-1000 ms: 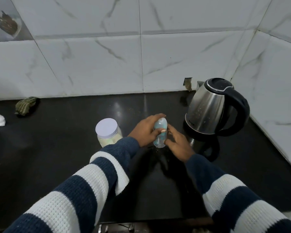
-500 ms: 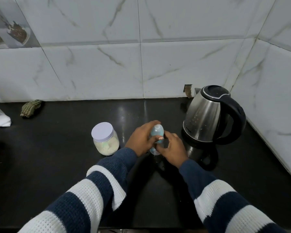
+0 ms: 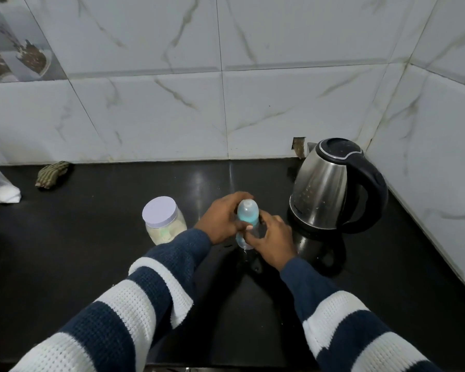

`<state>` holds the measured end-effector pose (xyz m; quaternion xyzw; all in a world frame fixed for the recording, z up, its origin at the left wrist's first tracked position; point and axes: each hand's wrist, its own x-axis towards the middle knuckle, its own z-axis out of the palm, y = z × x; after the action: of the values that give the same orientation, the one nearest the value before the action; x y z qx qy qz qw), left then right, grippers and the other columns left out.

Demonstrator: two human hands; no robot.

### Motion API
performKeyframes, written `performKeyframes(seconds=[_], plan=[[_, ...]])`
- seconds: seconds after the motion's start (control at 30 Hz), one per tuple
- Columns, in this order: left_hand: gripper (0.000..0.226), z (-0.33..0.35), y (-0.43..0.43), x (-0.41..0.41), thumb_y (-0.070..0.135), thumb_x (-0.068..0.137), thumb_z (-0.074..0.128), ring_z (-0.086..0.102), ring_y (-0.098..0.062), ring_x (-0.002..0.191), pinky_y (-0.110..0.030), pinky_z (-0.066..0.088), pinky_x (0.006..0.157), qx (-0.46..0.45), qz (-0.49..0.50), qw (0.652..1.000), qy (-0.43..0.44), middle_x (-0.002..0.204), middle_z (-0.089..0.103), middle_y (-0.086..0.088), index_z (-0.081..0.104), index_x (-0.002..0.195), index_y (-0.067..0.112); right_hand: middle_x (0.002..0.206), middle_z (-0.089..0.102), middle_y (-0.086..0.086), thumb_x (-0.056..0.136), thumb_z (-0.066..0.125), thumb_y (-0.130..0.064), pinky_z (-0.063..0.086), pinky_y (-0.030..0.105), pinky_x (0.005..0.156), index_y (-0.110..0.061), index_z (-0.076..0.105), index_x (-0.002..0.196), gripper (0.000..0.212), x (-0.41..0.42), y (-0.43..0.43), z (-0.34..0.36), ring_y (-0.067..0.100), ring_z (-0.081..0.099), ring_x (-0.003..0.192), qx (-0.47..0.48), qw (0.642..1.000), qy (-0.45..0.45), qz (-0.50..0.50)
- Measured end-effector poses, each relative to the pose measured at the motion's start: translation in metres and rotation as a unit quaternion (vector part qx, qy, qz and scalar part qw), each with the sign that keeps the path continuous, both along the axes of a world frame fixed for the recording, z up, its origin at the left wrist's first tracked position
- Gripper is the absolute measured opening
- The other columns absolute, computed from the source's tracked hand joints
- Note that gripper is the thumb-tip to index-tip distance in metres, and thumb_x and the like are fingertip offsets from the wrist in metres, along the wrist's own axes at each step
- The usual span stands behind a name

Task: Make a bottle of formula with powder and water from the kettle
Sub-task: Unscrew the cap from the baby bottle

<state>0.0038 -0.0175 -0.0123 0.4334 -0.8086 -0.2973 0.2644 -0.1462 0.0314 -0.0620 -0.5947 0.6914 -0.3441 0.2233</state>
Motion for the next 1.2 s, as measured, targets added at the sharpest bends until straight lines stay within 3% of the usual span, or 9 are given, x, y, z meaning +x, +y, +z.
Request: performKeyframes(seconds=[0.1, 0.2, 0.27, 0.37, 0.57, 0.67, 0.73, 0.9, 1.2], plan=[[0.056, -0.001, -0.001, -0.004, 0.030, 0.068, 0.082, 0.056, -0.017, 0.102, -0.025, 0.044, 0.082, -0.017, 0.028, 0.999, -0.044, 0.114, 0.058, 0.001, 0.053, 0.116, 0.022, 0.105, 0.063, 0.007, 0.067, 0.068, -0.052, 0.048, 0.033, 0.087, -0.032, 0.059, 0.125, 0.062, -0.003, 0.000, -0.003, 0.027, 0.062, 0.098, 0.010, 1.000, 0.006, 0.009], [0.080, 0.002, 0.004, -0.007, 0.025, 0.071, 0.082, 0.046, -0.019, 0.124, -0.022, 0.034, 0.097, 0.014, -0.012, 0.997, -0.071, 0.136, 0.045, -0.003, 0.040, 0.139, 0.020, 0.106, 0.063, 0.008, 0.068, 0.072, -0.040, 0.048, 0.033, 0.088, -0.031, 0.059, 0.127, 0.062, -0.006, -0.001, -0.006, 0.028, 0.062, 0.100, 0.011, 1.000, 0.010, 0.013], [0.086, 0.006, 0.006, -0.009, 0.016, 0.076, 0.078, 0.041, -0.019, 0.130, -0.019, 0.029, 0.101, 0.013, -0.034, 0.995, -0.090, 0.144, 0.040, -0.005, 0.031, 0.147, 0.021, 0.106, 0.063, 0.007, 0.068, 0.070, -0.043, 0.046, 0.032, 0.088, -0.032, 0.058, 0.128, 0.062, -0.007, -0.003, -0.007, 0.027, 0.062, 0.100, 0.011, 1.000, 0.011, 0.015], [0.073, 0.013, 0.007, -0.013, 0.010, 0.079, 0.072, 0.048, -0.023, 0.124, -0.021, 0.035, 0.098, -0.015, -0.024, 0.993, -0.111, 0.138, 0.049, -0.009, 0.040, 0.143, 0.021, 0.103, 0.064, 0.005, 0.069, 0.061, -0.055, 0.043, 0.029, 0.084, -0.034, 0.058, 0.126, 0.060, -0.007, -0.004, -0.006, 0.026, 0.062, 0.098, 0.006, 1.000, 0.020, 0.012], [0.067, 0.015, 0.003, -0.010, 0.041, 0.077, 0.074, 0.054, -0.024, 0.116, -0.035, 0.045, 0.097, -0.026, 0.020, 0.989, -0.142, 0.128, 0.054, -0.006, 0.045, 0.133, 0.020, 0.104, 0.063, 0.006, 0.069, 0.067, -0.053, 0.044, 0.030, 0.085, -0.034, 0.059, 0.125, 0.059, -0.008, -0.003, -0.005, 0.026, 0.061, 0.099, 0.016, 0.999, 0.026, 0.019], [0.088, 0.022, 0.003, -0.008, 0.028, 0.077, 0.077, 0.046, -0.026, 0.125, -0.028, 0.036, 0.101, 0.005, -0.039, 0.983, -0.180, 0.142, 0.036, -0.010, 0.026, 0.149, 0.025, 0.108, 0.063, 0.007, 0.071, 0.071, -0.048, 0.045, 0.032, 0.090, -0.033, 0.057, 0.129, 0.062, -0.009, -0.003, -0.004, 0.026, 0.061, 0.102, 0.013, 0.999, 0.027, 0.025], [0.084, 0.027, 0.003, -0.008, 0.015, 0.080, 0.072, 0.041, -0.027, 0.131, -0.030, 0.034, 0.106, -0.017, -0.084, 0.974, -0.209, 0.147, 0.033, -0.011, 0.027, 0.150, 0.026, 0.107, 0.062, 0.006, 0.070, 0.071, -0.054, 0.048, 0.033, 0.090, -0.033, 0.057, 0.129, 0.064, -0.009, -0.003, -0.004, 0.025, 0.061, 0.100, 0.016, 0.999, 0.023, 0.026], [0.052, 0.038, -0.003, -0.011, 0.016, 0.079, 0.071, 0.056, -0.027, 0.111, -0.041, 0.047, 0.096, -0.044, -0.059, 0.973, -0.218, 0.122, 0.057, -0.009, 0.054, 0.127, 0.021, 0.103, 0.063, 0.006, 0.071, 0.066, -0.065, 0.050, 0.033, 0.085, -0.032, 0.058, 0.126, 0.065, -0.009, -0.003, -0.002, 0.025, 0.062, 0.095, 0.006, 0.999, 0.034, 0.020], [0.051, 0.051, -0.008, -0.013, 0.058, 0.074, 0.069, 0.055, -0.017, 0.082, -0.030, 0.044, 0.068, -0.123, 0.030, 0.978, -0.168, 0.094, 0.059, 0.003, 0.051, 0.101, 0.019, 0.104, 0.064, 0.005, 0.068, 0.065, -0.065, 0.049, 0.035, 0.087, -0.030, 0.059, 0.121, 0.063, -0.010, -0.009, -0.005, 0.025, 0.062, 0.097, 0.008, 0.999, 0.042, 0.018]])
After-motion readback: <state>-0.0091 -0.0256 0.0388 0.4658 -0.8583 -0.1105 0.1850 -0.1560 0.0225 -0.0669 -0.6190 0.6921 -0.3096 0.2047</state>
